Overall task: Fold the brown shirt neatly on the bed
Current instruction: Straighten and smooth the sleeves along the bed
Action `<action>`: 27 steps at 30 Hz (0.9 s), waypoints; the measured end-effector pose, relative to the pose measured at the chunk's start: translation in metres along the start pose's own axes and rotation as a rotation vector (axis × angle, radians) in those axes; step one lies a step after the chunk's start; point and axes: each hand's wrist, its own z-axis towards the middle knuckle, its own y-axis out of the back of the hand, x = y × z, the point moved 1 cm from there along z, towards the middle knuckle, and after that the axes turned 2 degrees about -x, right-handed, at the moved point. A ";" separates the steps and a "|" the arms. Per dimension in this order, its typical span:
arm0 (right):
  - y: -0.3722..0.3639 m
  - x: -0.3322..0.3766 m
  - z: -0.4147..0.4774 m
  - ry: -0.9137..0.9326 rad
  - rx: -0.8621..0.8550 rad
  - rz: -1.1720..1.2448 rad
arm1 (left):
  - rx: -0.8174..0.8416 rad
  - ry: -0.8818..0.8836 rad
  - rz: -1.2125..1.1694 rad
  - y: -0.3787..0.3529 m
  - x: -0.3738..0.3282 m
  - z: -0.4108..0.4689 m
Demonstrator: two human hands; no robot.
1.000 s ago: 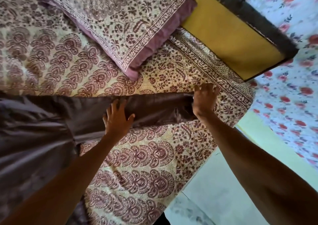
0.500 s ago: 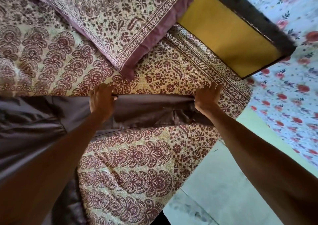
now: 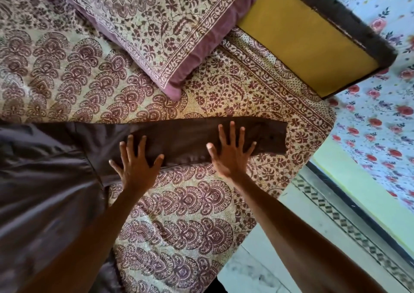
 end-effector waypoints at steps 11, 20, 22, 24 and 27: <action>0.012 0.077 -0.009 -0.121 -0.205 0.031 | -0.231 -0.135 -0.351 0.044 0.061 0.016; -0.076 0.278 -0.030 0.521 0.041 0.064 | -0.039 -0.046 -0.078 0.032 0.166 0.032; -0.080 0.243 -0.021 0.517 -0.052 0.016 | -0.065 -0.023 -0.073 0.032 0.162 0.031; -0.070 0.187 -0.012 0.441 -0.128 -0.034 | -0.080 0.019 -0.069 0.033 0.153 0.030; -0.040 0.081 0.001 0.248 -0.190 -0.102 | -0.076 0.171 -0.051 0.031 0.133 0.030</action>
